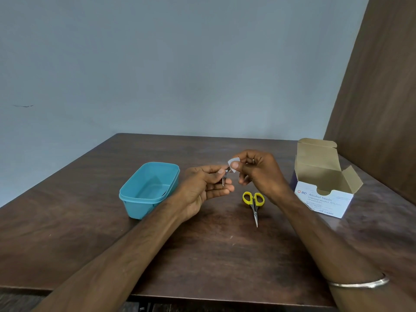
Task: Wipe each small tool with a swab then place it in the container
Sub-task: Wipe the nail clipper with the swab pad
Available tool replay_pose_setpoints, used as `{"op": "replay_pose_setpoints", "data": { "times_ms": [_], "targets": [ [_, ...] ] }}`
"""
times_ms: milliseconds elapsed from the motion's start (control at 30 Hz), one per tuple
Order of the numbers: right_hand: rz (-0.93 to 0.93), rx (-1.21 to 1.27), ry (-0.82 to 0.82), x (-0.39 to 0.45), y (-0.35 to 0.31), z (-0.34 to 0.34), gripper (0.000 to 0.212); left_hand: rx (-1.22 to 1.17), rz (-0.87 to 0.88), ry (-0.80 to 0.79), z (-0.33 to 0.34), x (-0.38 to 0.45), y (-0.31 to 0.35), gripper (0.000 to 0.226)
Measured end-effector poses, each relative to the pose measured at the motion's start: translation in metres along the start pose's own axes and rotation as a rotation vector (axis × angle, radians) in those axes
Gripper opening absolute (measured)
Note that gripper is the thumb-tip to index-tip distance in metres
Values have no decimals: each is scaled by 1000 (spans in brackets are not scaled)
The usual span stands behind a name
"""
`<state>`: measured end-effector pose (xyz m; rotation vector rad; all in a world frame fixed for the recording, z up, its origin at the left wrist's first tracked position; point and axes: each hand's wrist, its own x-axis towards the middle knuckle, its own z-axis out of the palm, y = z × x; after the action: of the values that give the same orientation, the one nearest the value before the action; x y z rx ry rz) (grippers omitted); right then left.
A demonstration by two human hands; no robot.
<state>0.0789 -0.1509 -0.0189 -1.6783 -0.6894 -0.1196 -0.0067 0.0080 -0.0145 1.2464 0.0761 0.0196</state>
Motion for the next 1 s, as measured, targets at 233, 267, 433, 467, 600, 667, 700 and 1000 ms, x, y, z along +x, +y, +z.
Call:
{"op": "replay_pose_setpoints", "data": {
  "times_ms": [233,267,433,467,600,667,700,1000],
  "targets": [
    [30,-11,2,-2,-4,1,22,29,7,1,0,-1,0,20],
    [31,-11,12,-2,-4,1,21,36,8,5,-1,0,0,19],
    [-12,-16,2,-2,-2,-1,6,45,13,11,-1,0,0,18],
    [-16,-18,-1,-2,-2,-1,8,49,13,10,-2,0,-1,17],
    [0,-12,-8,-2,-1,0,3,51,3,10,-3,1,-1,19],
    [15,-18,-3,-2,-1,0,8,53,2,10,-3,1,-2,19],
    [20,-18,-1,-2,-1,0,10,58,3,10,-3,1,-2,18],
    [0,28,-5,-1,1,2,8,165,31,63,-6,8,-7,21]
  ]
}}
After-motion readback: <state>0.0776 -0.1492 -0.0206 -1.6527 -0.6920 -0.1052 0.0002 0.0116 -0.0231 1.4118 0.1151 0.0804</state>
